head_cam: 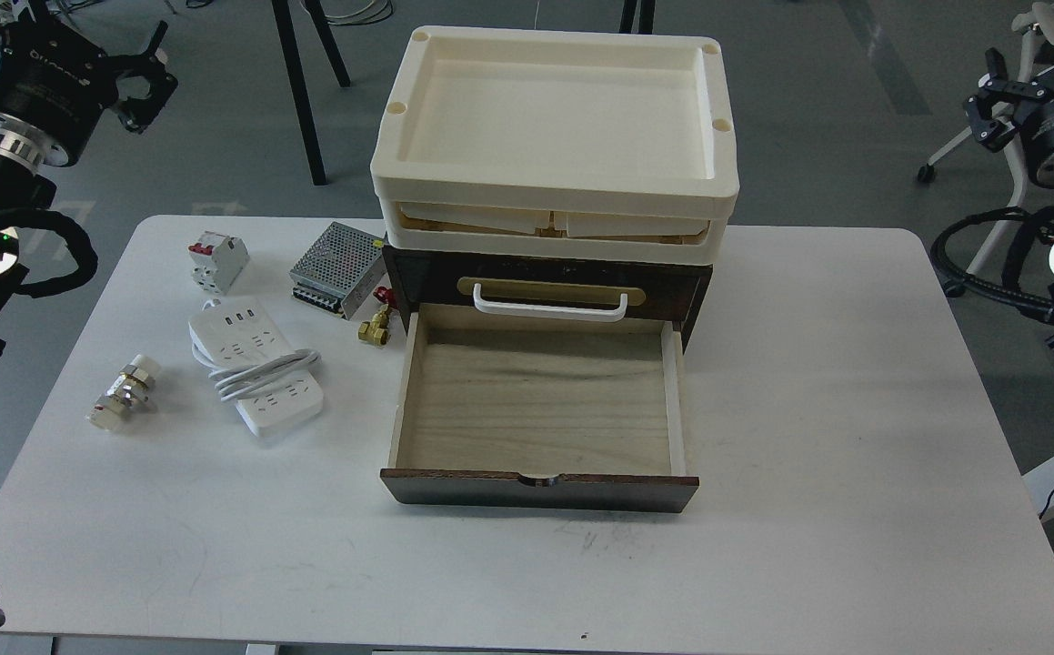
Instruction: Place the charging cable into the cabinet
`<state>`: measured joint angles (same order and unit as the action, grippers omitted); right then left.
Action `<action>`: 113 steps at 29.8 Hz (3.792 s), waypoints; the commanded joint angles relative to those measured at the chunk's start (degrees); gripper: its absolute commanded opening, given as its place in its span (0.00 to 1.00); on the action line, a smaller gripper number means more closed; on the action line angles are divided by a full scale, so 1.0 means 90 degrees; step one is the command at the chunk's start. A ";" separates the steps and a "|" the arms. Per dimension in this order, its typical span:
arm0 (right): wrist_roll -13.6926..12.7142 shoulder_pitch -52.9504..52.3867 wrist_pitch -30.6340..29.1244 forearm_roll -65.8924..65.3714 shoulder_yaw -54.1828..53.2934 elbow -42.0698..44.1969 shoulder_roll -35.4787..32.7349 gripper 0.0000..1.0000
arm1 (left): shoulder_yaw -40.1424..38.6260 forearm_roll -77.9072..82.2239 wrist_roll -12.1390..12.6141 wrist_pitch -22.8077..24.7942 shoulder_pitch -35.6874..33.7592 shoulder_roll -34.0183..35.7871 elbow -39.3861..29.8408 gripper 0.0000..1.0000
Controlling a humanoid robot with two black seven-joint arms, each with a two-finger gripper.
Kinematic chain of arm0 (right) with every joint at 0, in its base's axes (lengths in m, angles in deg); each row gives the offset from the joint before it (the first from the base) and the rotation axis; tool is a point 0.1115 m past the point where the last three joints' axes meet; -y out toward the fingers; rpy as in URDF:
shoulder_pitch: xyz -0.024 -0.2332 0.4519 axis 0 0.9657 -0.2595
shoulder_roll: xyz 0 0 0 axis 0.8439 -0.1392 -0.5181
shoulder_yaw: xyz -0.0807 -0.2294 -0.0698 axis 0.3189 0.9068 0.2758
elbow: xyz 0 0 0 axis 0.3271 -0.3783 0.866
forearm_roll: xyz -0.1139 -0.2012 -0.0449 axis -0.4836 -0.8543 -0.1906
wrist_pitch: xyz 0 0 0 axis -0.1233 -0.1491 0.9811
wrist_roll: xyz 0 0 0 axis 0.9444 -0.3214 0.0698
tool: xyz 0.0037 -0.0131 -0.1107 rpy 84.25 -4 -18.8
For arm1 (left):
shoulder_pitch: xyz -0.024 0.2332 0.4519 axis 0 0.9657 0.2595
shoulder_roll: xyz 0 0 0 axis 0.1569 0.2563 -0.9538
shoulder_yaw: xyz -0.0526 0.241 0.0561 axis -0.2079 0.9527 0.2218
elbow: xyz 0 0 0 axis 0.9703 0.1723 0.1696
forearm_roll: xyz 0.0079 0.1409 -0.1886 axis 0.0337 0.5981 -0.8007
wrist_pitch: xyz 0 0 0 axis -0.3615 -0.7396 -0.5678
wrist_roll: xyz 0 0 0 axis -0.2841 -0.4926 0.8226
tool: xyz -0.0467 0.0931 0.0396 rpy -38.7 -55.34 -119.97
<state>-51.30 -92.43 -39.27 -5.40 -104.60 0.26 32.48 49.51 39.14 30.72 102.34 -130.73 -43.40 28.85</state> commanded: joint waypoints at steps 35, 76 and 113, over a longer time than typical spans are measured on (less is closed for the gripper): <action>0.0006 0.0864 0.0000 0.0035 -0.0326 -0.0147 -0.1059 1.00 | -0.1533 0.8026 -0.1126 0.0000 0.0791 0.2207 -0.4255 0.98; 0.0006 0.0961 0.0000 0.0026 -0.0375 -0.0138 -0.1147 1.00 | 0.1797 1.5645 -0.1866 -0.1782 0.1056 0.0118 -0.0910 0.68; 0.0006 0.1225 0.0000 0.0045 -0.0581 -0.0069 -0.1157 1.00 | 0.1398 1.1936 -0.1866 -0.0963 0.0665 0.3818 -0.6218 0.00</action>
<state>-51.25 -81.40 -39.27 -4.98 -109.81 -0.35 22.04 63.44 157.06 13.94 92.71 -124.72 -12.14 -18.52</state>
